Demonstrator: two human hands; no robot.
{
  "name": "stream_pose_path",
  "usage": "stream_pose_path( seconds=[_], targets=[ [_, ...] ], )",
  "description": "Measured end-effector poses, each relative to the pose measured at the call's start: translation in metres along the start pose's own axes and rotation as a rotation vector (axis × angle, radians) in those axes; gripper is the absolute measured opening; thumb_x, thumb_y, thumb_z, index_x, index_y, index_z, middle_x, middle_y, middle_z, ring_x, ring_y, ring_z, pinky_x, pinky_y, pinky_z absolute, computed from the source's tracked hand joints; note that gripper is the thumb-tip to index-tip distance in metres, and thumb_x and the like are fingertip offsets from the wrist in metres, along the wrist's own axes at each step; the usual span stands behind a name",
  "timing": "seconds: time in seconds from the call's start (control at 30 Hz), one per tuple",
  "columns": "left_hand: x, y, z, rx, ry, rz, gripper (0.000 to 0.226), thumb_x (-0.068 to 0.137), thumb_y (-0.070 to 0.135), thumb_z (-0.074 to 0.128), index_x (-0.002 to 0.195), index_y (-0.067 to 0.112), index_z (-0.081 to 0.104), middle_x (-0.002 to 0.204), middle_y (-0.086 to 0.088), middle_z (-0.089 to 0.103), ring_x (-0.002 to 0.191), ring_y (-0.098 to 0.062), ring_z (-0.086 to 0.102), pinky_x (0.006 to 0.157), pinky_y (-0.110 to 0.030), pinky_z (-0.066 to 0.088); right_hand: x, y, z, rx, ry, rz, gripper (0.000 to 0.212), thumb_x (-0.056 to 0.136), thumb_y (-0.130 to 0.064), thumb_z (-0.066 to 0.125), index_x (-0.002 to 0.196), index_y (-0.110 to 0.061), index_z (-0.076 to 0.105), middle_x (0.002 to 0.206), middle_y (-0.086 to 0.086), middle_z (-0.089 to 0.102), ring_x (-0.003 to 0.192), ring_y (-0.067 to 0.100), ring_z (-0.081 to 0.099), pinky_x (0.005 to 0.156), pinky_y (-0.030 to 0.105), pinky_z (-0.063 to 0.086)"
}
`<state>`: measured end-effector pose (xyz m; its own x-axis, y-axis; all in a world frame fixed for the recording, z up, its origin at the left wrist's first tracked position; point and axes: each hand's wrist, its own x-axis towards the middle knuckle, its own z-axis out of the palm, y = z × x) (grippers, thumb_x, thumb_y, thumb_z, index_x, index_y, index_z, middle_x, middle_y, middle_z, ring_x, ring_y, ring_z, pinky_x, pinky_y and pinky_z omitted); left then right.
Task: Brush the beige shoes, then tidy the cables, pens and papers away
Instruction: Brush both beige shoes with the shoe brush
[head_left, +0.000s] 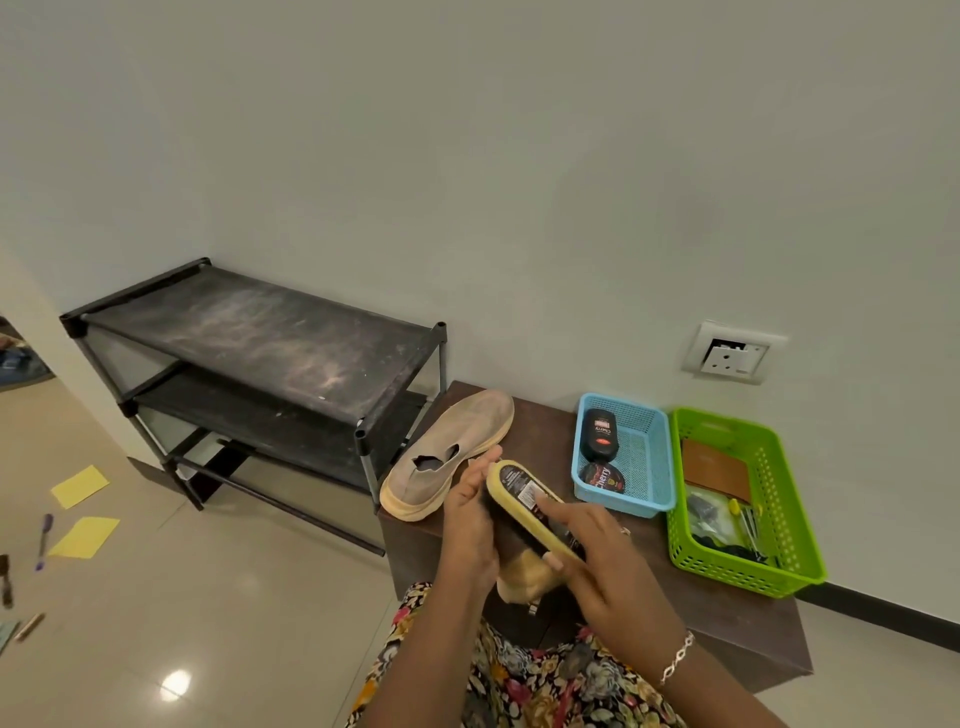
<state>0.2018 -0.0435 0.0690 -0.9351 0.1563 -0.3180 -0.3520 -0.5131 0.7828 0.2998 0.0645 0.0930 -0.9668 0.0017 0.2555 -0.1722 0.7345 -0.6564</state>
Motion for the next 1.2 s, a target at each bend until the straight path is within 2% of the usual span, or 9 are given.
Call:
stream_pose_path(
  seconds=[0.17, 0.37, 0.47, 0.63, 0.73, 0.83, 0.9, 1.0, 1.2],
  targets=[
    [-0.007, -0.003, -0.002, 0.119, -0.041, 0.059, 0.022, 0.094, 0.008, 0.047, 0.106, 0.016, 0.063, 0.129, -0.009, 0.055, 0.125, -0.021, 0.047, 0.11, -0.04, 0.035, 0.018, 0.029, -0.011, 0.217, -0.089, 0.266, 0.031, 0.092, -0.019, 0.052, 0.109, -0.043, 0.043, 0.12, -0.01, 0.054, 0.115, 0.012, 0.051, 0.095, 0.028, 0.041],
    [-0.001, 0.0, -0.001, 0.031, -0.007, 0.021, 0.022, 0.094, 0.008, 0.045, 0.107, 0.011, 0.063, 0.126, -0.02, 0.055, 0.113, -0.029, 0.054, 0.104, -0.047, 0.04, -0.002, -0.005, 0.0, 0.095, -0.006, 0.117, 0.041, 0.082, -0.046, 0.043, 0.122, -0.045, 0.036, 0.114, -0.02, 0.047, 0.102, -0.008, 0.046, 0.084, 0.006, 0.036],
    [-0.003, 0.001, -0.001, 0.05, -0.023, 0.046, 0.022, 0.094, 0.008, 0.047, 0.107, 0.015, 0.063, 0.128, -0.02, 0.055, 0.116, -0.028, 0.052, 0.107, -0.046, 0.037, 0.0, 0.021, 0.0, 0.014, 0.027, 0.122, 0.039, 0.085, -0.045, 0.041, 0.124, -0.04, 0.042, 0.113, -0.009, 0.053, 0.105, 0.003, 0.05, 0.088, 0.018, 0.04],
    [-0.006, 0.008, 0.011, 0.035, 0.035, 0.08, 0.022, 0.094, 0.008, 0.047, 0.11, 0.012, 0.062, 0.129, -0.009, 0.056, 0.119, -0.016, 0.051, 0.111, -0.039, 0.033, 0.001, 0.032, -0.009, 0.635, 0.171, 0.522, 0.029, 0.092, -0.008, 0.05, 0.11, -0.031, 0.055, 0.114, 0.007, 0.061, 0.102, 0.021, 0.057, 0.081, 0.029, 0.043],
    [-0.004, 0.016, 0.021, -0.058, 0.1, 0.043, 0.029, 0.093, 0.01, 0.05, 0.119, 0.004, 0.058, 0.127, -0.006, 0.058, 0.117, -0.015, 0.051, 0.11, -0.036, 0.034, -0.011, 0.008, -0.005, 0.884, 0.366, 0.521, 0.033, 0.085, -0.028, 0.06, 0.117, -0.036, 0.053, 0.102, 0.004, 0.062, 0.093, 0.019, 0.055, 0.079, 0.035, 0.043],
    [-0.003, 0.021, 0.031, -0.087, 0.105, -0.004, 0.028, 0.093, 0.013, 0.051, 0.119, 0.006, 0.059, 0.108, 0.004, 0.062, 0.113, -0.016, 0.052, 0.109, -0.036, 0.034, -0.005, -0.011, -0.005, 0.968, 0.483, 0.466, 0.072, 0.041, -0.069, 0.077, 0.106, -0.049, 0.057, 0.086, 0.0, 0.058, 0.088, 0.019, 0.053, 0.079, 0.041, 0.044],
    [-0.004, 0.022, 0.034, -0.061, 0.078, 0.0, 0.028, 0.094, 0.009, 0.048, 0.12, 0.005, 0.058, 0.102, 0.006, 0.061, 0.109, -0.014, 0.053, 0.106, -0.031, 0.034, 0.004, -0.011, -0.008, 1.051, 0.559, 0.478, 0.076, 0.029, -0.072, 0.078, 0.099, -0.052, 0.058, 0.082, -0.005, 0.062, 0.083, 0.017, 0.057, 0.075, 0.042, 0.047],
    [-0.001, 0.022, 0.027, 0.06, 0.042, 0.013, 0.028, 0.095, 0.009, 0.046, 0.12, 0.012, 0.058, 0.117, 0.006, 0.057, 0.115, -0.013, 0.049, 0.105, -0.031, 0.032, 0.02, -0.016, -0.019, 1.104, 0.612, 0.459, 0.024, 0.077, -0.045, 0.065, 0.099, -0.047, 0.056, 0.083, -0.005, 0.063, 0.091, 0.023, 0.054, 0.078, 0.046, 0.041],
    [0.008, 0.033, 0.01, 0.327, 0.048, 0.186, 0.011, 0.089, 0.007, 0.057, 0.092, 0.012, 0.066, 0.123, -0.013, 0.058, 0.117, -0.027, 0.052, 0.103, -0.045, 0.042, 0.053, -0.013, -0.023, 1.03, 0.594, 0.454, 0.028, 0.095, -0.016, 0.044, 0.102, -0.042, 0.053, 0.107, 0.011, 0.057, 0.101, 0.026, 0.053, 0.093, 0.05, 0.042]
  ],
)
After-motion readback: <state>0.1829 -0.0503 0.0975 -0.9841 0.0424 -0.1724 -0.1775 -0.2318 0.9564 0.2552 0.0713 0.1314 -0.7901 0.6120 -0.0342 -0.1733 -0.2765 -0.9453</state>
